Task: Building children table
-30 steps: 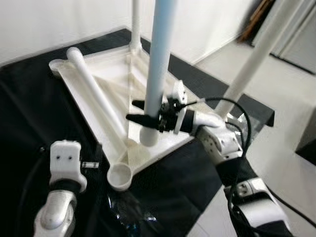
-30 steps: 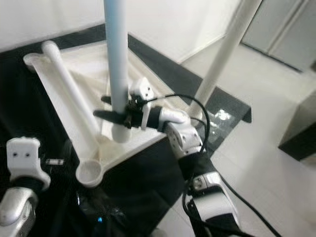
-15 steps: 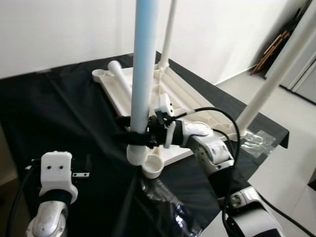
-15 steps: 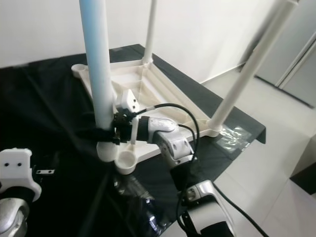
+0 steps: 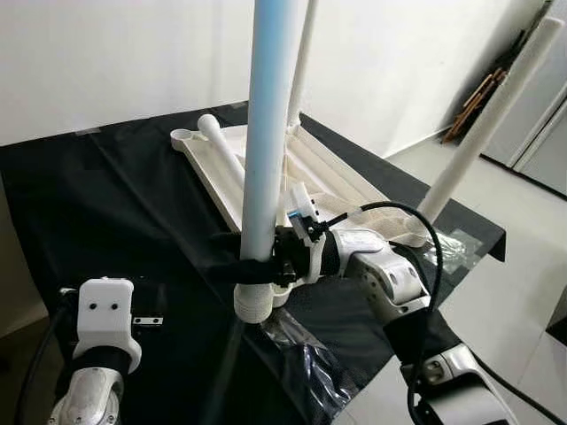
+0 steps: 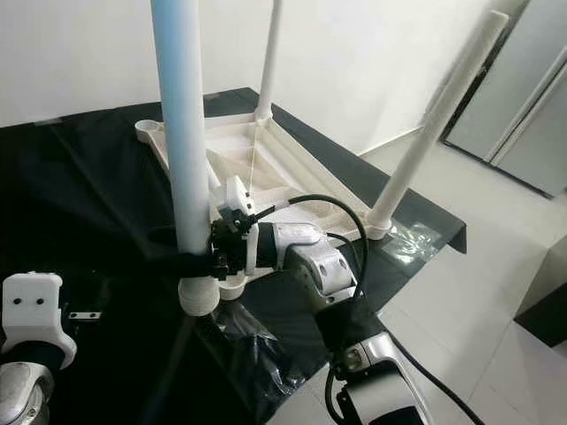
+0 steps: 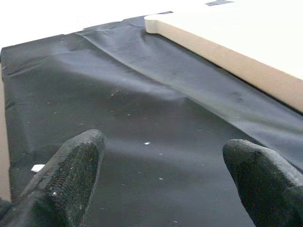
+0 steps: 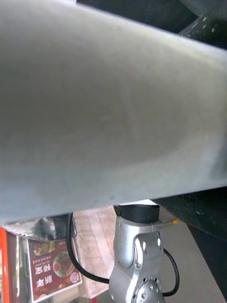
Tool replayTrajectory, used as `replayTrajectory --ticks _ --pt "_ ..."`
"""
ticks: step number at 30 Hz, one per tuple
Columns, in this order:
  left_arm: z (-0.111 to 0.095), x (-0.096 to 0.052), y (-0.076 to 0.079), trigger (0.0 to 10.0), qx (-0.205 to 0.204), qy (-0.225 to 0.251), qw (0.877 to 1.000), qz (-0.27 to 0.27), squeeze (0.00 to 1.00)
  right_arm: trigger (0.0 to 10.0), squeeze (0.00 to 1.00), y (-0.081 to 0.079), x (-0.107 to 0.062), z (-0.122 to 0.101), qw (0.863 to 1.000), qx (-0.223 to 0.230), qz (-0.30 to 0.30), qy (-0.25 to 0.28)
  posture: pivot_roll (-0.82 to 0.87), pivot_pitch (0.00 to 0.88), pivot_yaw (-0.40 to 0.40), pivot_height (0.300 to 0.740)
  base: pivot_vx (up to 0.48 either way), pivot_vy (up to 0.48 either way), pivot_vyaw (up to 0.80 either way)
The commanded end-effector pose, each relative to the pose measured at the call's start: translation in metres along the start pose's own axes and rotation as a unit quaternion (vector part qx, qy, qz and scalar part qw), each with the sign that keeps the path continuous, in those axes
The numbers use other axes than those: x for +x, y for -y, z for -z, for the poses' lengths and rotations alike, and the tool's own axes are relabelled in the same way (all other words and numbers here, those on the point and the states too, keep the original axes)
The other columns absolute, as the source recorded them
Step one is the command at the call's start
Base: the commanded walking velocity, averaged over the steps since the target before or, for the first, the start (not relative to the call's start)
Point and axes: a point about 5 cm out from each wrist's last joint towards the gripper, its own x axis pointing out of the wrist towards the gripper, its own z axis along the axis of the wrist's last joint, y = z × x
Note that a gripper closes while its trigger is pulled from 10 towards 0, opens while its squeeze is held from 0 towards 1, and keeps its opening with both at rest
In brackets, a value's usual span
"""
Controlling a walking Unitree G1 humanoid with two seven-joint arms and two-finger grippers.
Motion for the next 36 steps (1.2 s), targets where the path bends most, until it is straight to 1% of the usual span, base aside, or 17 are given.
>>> replayTrajectory --ticks 1,5,7,10,11,16,29,35,36 --pt "-0.003 -0.002 0.0 10.0 0.012 0.005 1.0 0.007 0.0 10.0 0.0 -0.002 -0.001 -0.003 1.0 -0.003 -0.007 0.007 -0.04 0.132 -0.107 0.74 0.0 0.0 0.0" --pt "-0.003 -0.003 0.001 10.0 0.014 0.007 1.0 0.015 0.0 10.0 0.0 -0.003 -0.001 -0.003 1.0 -0.001 -0.008 0.008 -0.04 0.131 -0.107 0.74 0.0 0.0 0.0" --pt "-0.004 -0.004 0.004 10.0 0.019 0.008 0.999 0.025 0.0 10.0 0.0 -0.004 -0.001 -0.004 1.0 0.001 -0.01 0.008 -0.04 0.13 -0.107 0.74 0.0 -0.416 0.0" --pt "-0.004 -0.004 0.005 10.0 0.018 0.006 1.0 0.025 0.0 10.0 0.0 -0.004 -0.001 -0.004 1.0 0.001 -0.01 0.008 -0.04 0.131 -0.105 0.74 0.0 -0.48 0.0" --pt "-0.003 -0.004 0.004 10.0 0.011 0.006 1.0 0.02 0.0 10.0 0.0 -0.004 -0.001 -0.004 1.0 0.0 -0.009 0.008 -0.04 0.131 -0.105 0.74 0.0 0.0 0.0" --pt "-0.002 -0.003 0.002 10.0 0.002 0.002 1.0 0.011 0.0 10.0 0.0 -0.001 -0.002 -0.007 1.0 -0.006 0.0 0.01 -0.04 0.135 -0.106 0.74 0.0 0.0 0.0" --pt "-0.003 -0.004 0.001 10.0 0.0 0.003 1.0 0.009 0.0 10.0 0.0 0.005 0.002 -0.009 0.999 -0.021 0.027 0.013 -0.04 0.136 -0.107 0.74 0.0 0.0 0.0" --pt "-0.003 -0.004 0.001 10.0 0.0 0.004 1.0 0.008 0.0 10.0 0.0 0.01 0.003 -0.011 0.998 -0.03 0.048 0.013 -0.04 0.137 -0.108 0.74 0.0 0.0 0.0" --pt "-0.004 -0.004 0.001 10.0 0.001 0.006 1.0 0.007 0.0 10.0 0.0 0.013 0.003 -0.012 0.998 -0.034 0.059 0.014 -0.04 0.137 -0.109 0.74 0.0 0.0 0.0"
